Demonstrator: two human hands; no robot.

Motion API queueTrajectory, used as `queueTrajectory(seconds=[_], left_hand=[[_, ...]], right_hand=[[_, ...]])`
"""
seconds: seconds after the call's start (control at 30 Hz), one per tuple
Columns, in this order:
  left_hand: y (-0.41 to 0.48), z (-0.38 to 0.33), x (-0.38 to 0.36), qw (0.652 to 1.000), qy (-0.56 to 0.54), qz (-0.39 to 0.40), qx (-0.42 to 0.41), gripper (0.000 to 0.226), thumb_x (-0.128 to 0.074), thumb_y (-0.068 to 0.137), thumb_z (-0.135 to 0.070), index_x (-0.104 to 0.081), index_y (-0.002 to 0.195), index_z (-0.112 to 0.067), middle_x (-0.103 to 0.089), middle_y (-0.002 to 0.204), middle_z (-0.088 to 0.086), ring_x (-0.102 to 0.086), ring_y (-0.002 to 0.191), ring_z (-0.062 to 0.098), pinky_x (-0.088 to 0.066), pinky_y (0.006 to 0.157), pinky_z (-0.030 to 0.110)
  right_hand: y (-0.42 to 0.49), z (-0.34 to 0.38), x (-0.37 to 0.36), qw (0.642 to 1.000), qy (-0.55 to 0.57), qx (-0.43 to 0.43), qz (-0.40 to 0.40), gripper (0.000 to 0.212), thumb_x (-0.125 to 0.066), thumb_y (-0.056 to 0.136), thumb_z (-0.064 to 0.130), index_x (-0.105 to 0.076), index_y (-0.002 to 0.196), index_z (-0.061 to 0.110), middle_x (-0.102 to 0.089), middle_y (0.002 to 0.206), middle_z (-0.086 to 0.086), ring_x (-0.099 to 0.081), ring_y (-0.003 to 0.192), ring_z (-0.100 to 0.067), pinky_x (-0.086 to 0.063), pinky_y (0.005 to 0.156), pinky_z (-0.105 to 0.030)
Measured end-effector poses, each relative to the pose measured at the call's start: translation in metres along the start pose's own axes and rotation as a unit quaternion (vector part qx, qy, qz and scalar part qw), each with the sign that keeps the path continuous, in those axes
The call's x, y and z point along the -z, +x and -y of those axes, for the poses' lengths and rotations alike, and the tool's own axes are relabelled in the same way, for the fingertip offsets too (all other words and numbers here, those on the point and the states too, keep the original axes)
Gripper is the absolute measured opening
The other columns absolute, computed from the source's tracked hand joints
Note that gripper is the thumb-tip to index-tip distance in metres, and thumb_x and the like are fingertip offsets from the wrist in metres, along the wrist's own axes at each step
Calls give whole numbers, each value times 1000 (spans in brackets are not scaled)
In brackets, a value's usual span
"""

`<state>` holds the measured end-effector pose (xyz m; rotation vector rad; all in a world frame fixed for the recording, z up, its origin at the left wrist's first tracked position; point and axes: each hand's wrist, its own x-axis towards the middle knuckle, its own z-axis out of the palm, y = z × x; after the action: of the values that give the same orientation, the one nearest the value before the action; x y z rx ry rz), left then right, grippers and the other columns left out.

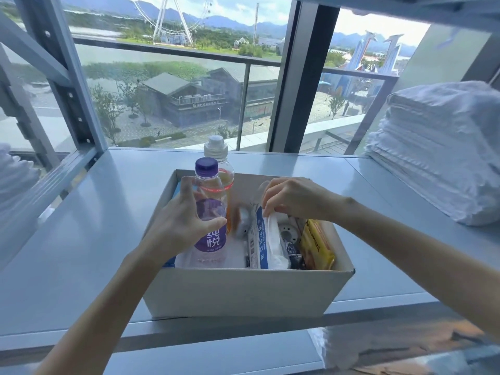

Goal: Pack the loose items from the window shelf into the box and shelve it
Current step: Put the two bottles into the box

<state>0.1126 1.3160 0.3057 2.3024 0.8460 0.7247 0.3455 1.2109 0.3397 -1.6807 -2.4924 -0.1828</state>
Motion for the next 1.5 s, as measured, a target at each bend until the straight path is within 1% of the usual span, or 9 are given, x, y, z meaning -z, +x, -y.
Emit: queueTrajectory(seconds=[0.27, 0.47, 0.73, 0.93, 1.03, 1.17, 1.27, 1.4, 1.5], left_hand=[[1, 4, 1, 1000, -14, 6, -11, 72, -81, 65, -38, -32, 115, -22, -52, 102, -9, -59, 100, 22, -51, 87, 46], [0, 3, 0, 999, -31, 4, -14, 73, -82, 65, -34, -33, 118, -20, -50, 102, -8, -58, 101, 21, -50, 88, 46], [0, 6, 1, 999, -36, 20, -12, 76, -81, 65, -37, -32, 120, -21, -53, 105, -8, -58, 103, 20, -51, 87, 46], [1, 5, 2, 1000, 3, 13, -10, 72, -79, 64, -46, -40, 119, -19, -52, 108, -7, -52, 106, 15, -49, 89, 39], [1, -2, 7, 999, 23, 23, -11, 66, -79, 65, -42, -51, 119, -17, -54, 107, -1, -51, 103, 17, -47, 87, 35], [-13, -10, 16, 995, 90, 36, -3, 74, -69, 76, -42, -43, 134, -6, -50, 133, 12, -41, 124, 25, -33, 101, 33], [-43, -15, 26, 987, 157, 16, 8, 87, -46, 75, -63, -34, 142, -9, -37, 146, 5, -29, 135, 20, -28, 108, 32], [-87, -22, 21, 983, 165, -55, -52, 81, -35, 76, -74, -53, 128, -15, -51, 133, 2, -44, 124, 22, -45, 93, 39], [-102, -27, 3, 978, 148, -72, -131, 60, -45, 76, -65, -63, 108, -18, -60, 111, -5, -52, 107, 16, -47, 82, 30]], right_hand=[[34, 18, -17, 992, 114, 10, -55, 7, -70, 80, 10, -75, 85, 9, -72, 86, -5, -65, 82, -14, -52, 81, -19], [30, 13, -20, 986, 162, -20, -22, 4, -72, 76, 3, -75, 79, 5, -69, 82, -12, -64, 76, -24, -52, 70, -30], [3, -1, -7, 985, 102, -73, 121, 12, -68, 80, 1, -75, 85, 10, -68, 97, -4, -55, 83, -4, -38, 72, 0], [-13, 5, 5, 979, 114, -98, 135, 25, -65, 82, 1, -71, 103, 13, -63, 117, -4, -52, 101, -7, -34, 81, 2], [-19, 14, 9, 978, 97, -116, 147, 32, -64, 84, 2, -67, 112, 17, -59, 127, -1, -49, 115, -10, -33, 90, -7], [-35, 42, 23, 979, 97, -166, 71, 25, -61, 87, 8, -68, 110, 16, -61, 120, 3, -55, 107, -13, -49, 91, -24], [-49, 80, 29, 962, 161, -220, 0, 21, -58, 90, 20, -68, 109, 17, -65, 111, 5, -58, 94, -10, -48, 83, -21], [-64, 131, 12, 946, 217, -241, -21, 39, -55, 84, 53, -63, 109, 25, -65, 105, 12, -58, 96, -1, -48, 85, -22], [-64, 156, -10, 952, 114, -273, -84, 48, -55, 74, 65, -60, 102, 26, -66, 97, 14, -60, 86, -4, -47, 72, -23]])
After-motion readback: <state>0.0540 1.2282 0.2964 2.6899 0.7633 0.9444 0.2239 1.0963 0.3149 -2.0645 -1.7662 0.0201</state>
